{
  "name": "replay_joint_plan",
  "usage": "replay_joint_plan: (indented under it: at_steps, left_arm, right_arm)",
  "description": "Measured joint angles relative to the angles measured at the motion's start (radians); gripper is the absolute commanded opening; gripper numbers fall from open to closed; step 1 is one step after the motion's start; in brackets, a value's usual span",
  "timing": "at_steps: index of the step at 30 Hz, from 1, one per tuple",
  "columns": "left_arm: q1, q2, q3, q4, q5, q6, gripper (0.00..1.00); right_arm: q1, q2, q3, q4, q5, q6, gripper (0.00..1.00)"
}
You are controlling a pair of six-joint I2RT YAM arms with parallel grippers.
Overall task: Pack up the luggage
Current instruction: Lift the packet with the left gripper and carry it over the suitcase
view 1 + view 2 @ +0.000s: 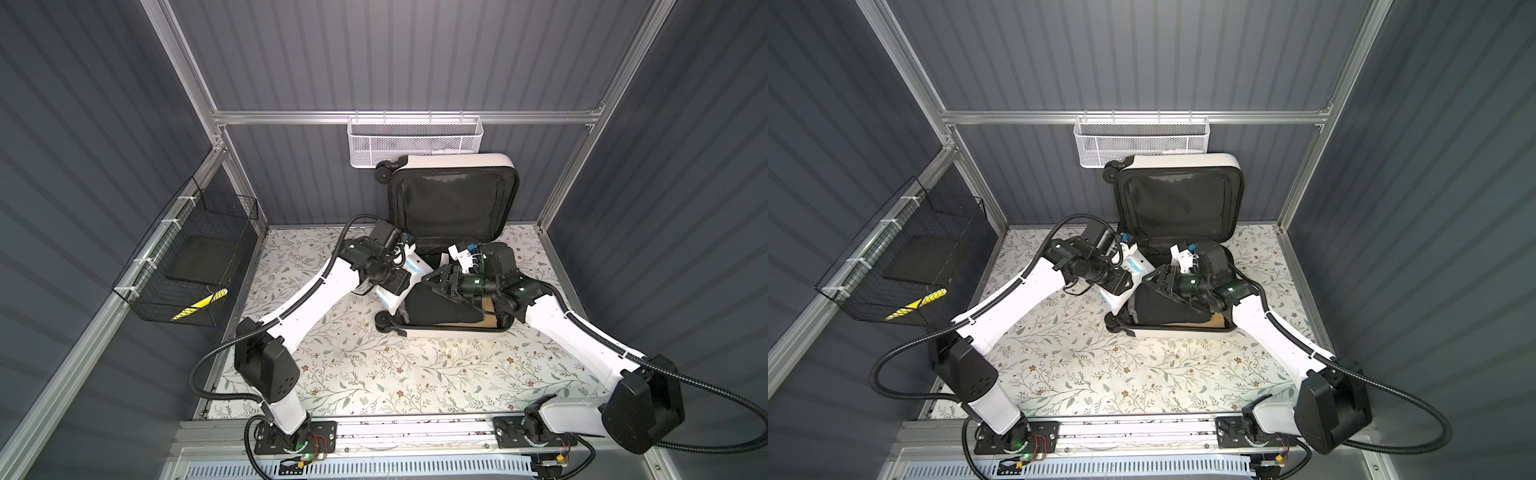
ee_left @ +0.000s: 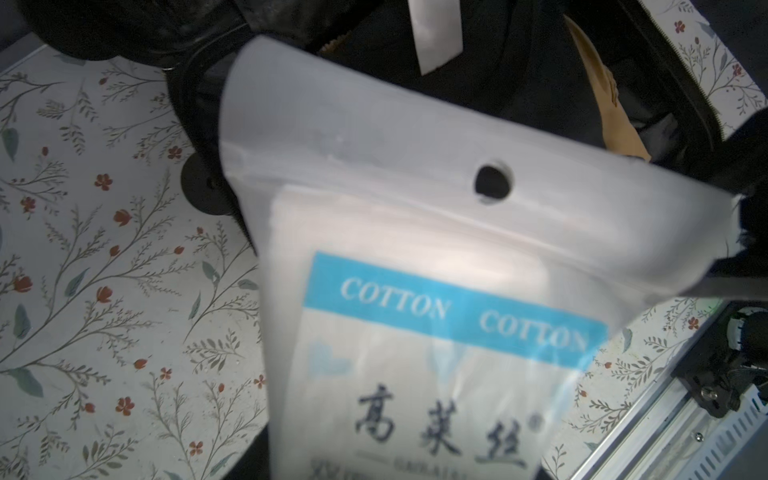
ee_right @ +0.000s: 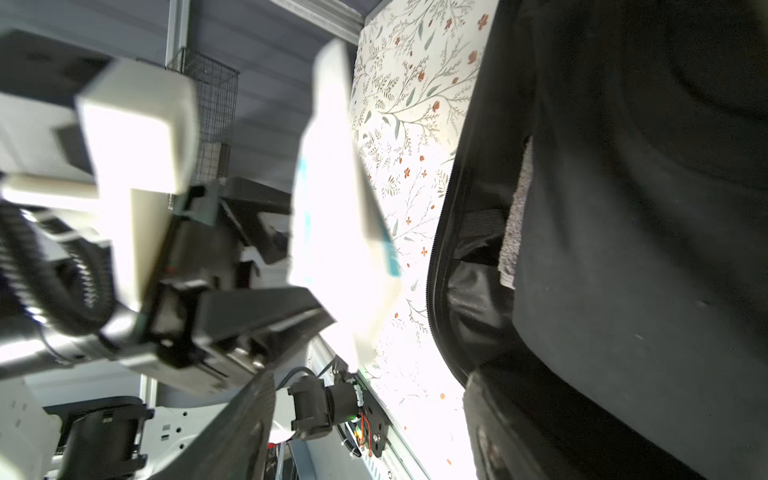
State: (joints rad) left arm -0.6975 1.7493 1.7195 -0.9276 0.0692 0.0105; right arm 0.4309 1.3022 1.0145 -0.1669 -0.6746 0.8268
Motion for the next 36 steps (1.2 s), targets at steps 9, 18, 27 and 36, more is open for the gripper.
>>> replay_joint_plan:
  at_steps: [9,18,27,36]
  left_arm:
    - [-0.069,0.128,0.124,-0.044,-0.018,0.005,0.56]
    - [-0.107,0.169,0.227,-0.079,-0.023,0.012,0.56]
    - [-0.135,0.254,0.3,-0.112,-0.018,0.034,0.55]
    - [-0.14,0.363,0.409,-0.151,-0.007,0.109,0.58]
  right_arm:
    - [-0.122,-0.105,-0.08,-0.021,-0.023,-0.005,0.62]
    - [-0.204,-0.114,-0.135,-0.023,-0.055,-0.005,0.55]
    - [-0.234,-0.114,-0.14,-0.017,-0.086,-0.005,0.19]
    - [-0.253,-0.123,-0.187,-0.002,-0.076,0.0,0.0]
